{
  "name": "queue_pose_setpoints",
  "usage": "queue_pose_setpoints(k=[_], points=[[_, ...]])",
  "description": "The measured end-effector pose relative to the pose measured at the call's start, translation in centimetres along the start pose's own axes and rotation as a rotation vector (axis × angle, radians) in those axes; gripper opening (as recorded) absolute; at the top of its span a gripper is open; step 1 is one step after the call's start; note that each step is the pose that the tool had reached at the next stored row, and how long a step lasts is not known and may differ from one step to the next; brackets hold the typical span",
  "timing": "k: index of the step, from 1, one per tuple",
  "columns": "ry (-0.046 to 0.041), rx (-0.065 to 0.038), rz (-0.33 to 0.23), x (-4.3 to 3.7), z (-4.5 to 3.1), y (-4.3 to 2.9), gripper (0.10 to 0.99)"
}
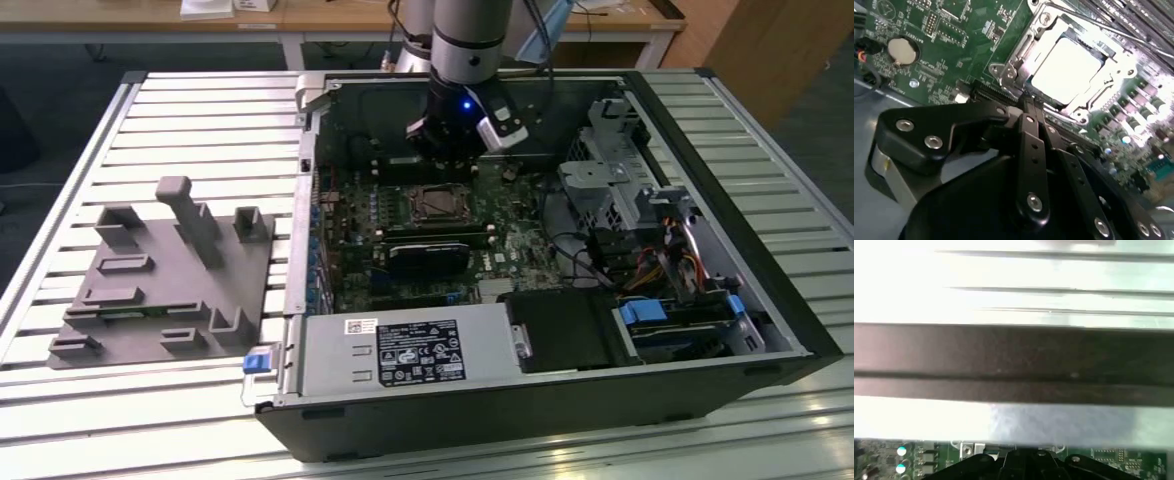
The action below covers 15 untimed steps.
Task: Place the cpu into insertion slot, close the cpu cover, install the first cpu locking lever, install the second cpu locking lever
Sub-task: 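Install the first cpu locking lever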
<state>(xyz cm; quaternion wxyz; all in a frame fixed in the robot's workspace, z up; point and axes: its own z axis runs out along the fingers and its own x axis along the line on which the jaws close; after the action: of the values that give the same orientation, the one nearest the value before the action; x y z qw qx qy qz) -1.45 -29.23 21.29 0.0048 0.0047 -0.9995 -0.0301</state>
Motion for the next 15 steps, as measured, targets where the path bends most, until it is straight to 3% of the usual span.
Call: queue_pose_setpoints(k=[15], points=[[0.0,-0.001,0.0,-0.18,-0.03,-0.35,0.106]])
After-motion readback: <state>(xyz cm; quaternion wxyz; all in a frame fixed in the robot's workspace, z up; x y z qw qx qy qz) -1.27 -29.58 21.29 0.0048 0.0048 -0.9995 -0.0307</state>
